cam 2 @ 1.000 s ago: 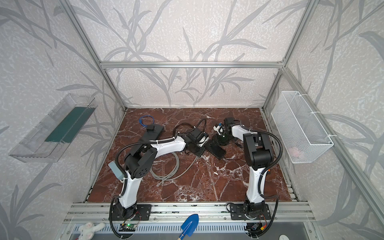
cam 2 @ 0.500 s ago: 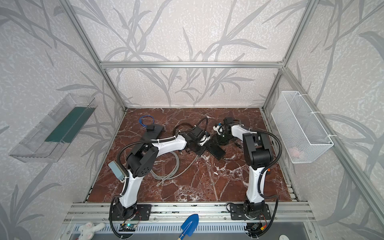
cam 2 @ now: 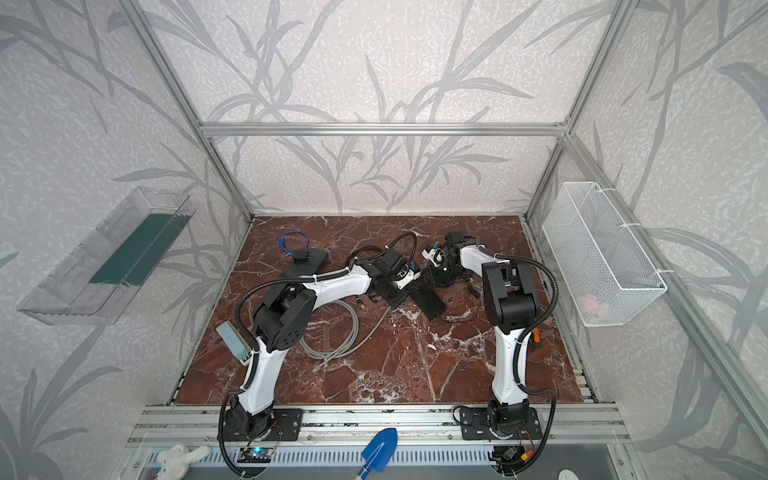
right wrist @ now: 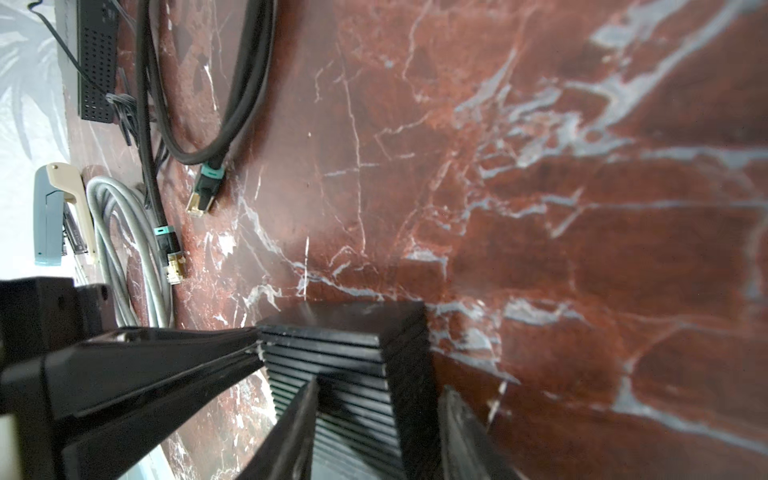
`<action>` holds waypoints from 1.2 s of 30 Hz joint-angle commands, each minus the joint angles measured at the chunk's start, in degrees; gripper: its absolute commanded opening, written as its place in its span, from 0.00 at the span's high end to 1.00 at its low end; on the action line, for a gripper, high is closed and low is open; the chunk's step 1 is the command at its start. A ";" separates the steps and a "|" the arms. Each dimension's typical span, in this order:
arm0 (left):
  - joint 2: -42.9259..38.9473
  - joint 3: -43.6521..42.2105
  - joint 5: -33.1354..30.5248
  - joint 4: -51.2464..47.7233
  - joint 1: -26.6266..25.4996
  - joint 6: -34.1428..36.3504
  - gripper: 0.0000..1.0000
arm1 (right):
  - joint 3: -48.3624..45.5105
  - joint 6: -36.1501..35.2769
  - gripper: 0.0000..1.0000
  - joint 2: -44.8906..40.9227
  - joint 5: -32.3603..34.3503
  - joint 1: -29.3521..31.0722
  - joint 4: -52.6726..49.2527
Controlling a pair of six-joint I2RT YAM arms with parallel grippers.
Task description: Insert the plug into the switch port
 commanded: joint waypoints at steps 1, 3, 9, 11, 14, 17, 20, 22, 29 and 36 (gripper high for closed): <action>1.53 0.84 1.78 2.84 -0.08 7.47 0.98 | 0.51 -3.15 0.53 3.83 -1.72 1.60 -6.39; 1.44 1.27 3.32 1.93 0.19 10.80 0.98 | 2.07 -4.30 0.52 4.89 -1.15 1.65 -8.27; 0.31 -0.27 8.57 4.45 1.98 14.69 0.98 | 3.24 -7.06 0.52 5.89 -5.15 1.55 -10.19; 0.17 -1.10 9.79 5.76 1.99 16.47 0.98 | 3.13 -8.37 0.52 6.14 -6.90 1.57 -10.98; -0.04 -1.33 8.23 7.55 1.98 16.50 0.98 | 3.15 -8.89 0.53 6.19 -7.39 1.65 -11.50; -0.31 -1.41 4.54 8.53 1.77 15.32 0.99 | 2.33 -8.36 0.53 5.76 -7.18 1.65 -10.88; -0.69 -1.52 0.04 8.84 1.62 11.33 1.00 | 1.11 -8.06 0.53 5.20 -7.44 1.65 -10.30; -1.05 -1.63 -0.09 8.20 1.55 8.40 1.00 | 0.24 -7.76 0.53 4.66 -7.57 1.65 -9.71; -1.41 -2.78 11.64 7.48 2.48 2.00 1.00 | -0.03 -7.70 0.53 4.61 -7.98 1.65 -9.50; 0.26 0.46 21.61 1.84 3.68 5.59 1.00 | 1.14 -7.19 0.52 4.29 -6.00 1.56 -9.06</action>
